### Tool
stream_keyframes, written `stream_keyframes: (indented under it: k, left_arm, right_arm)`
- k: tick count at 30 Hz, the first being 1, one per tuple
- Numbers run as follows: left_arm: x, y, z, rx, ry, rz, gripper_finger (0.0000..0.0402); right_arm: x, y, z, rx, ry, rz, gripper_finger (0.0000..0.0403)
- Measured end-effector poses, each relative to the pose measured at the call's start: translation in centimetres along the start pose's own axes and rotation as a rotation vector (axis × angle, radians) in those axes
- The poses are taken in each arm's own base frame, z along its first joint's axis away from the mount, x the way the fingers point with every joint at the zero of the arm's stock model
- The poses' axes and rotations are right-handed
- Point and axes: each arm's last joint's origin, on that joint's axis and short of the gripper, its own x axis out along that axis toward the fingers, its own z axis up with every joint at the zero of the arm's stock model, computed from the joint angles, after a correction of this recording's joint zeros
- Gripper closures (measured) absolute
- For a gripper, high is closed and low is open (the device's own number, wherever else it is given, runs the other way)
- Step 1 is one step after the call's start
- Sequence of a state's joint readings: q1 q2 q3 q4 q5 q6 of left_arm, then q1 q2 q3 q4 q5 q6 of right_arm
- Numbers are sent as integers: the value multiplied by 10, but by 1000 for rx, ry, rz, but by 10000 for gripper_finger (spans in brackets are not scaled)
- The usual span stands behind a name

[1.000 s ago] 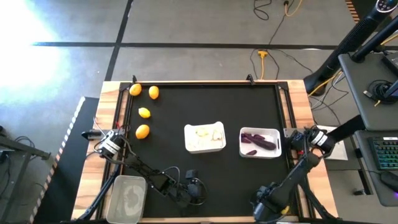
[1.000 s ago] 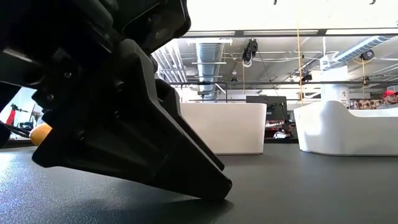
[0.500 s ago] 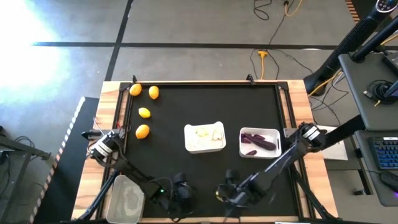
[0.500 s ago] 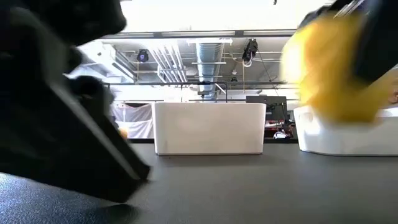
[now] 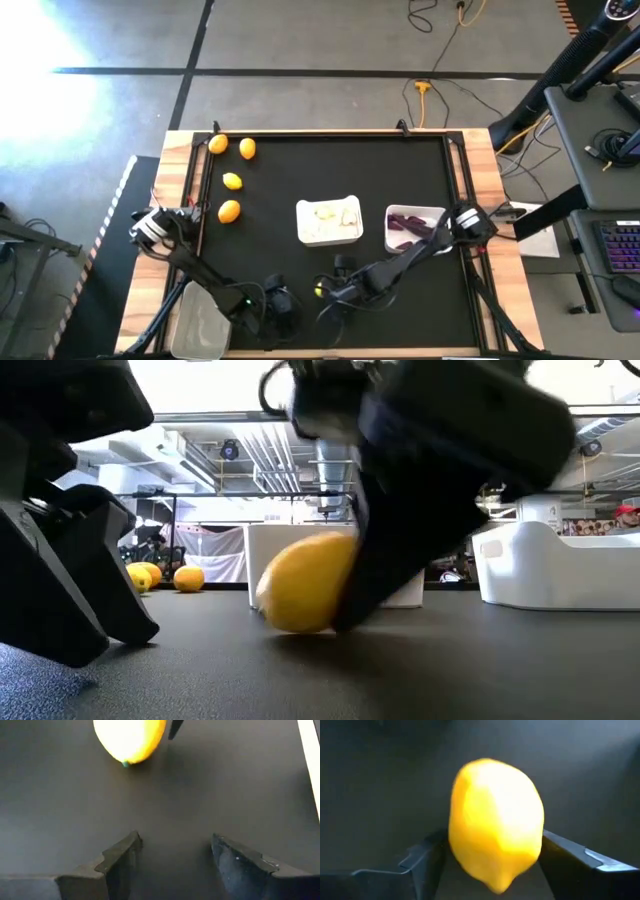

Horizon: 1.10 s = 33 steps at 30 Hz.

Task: Sort produce into baskets
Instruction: Put the lemon into the gray bin

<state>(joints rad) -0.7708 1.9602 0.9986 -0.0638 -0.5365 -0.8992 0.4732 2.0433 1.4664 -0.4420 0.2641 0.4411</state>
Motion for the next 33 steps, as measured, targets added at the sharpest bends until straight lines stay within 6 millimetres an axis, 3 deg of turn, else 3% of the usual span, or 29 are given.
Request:
stream_keyframes:
  k: [6,11,23,27,33]
  left_arm:
    - [0,9,-1,-1,-8,-9,166]
    - [1,12,1,15,-12,-6,159]
    - [12,22,20,90,-72,-4,48]
    - [20,21,23,103,-112,15,17]
    - [30,19,32,109,-142,33,4]
  right_arm:
    - [-5,0,13,-39,-37,6,69]
    - [-20,3,17,-26,-53,28,54]
    - [-63,9,-3,6,99,-15,72]
    - [-63,13,-7,-9,100,-26,76]
    - [-41,13,-23,-1,158,-62,76]
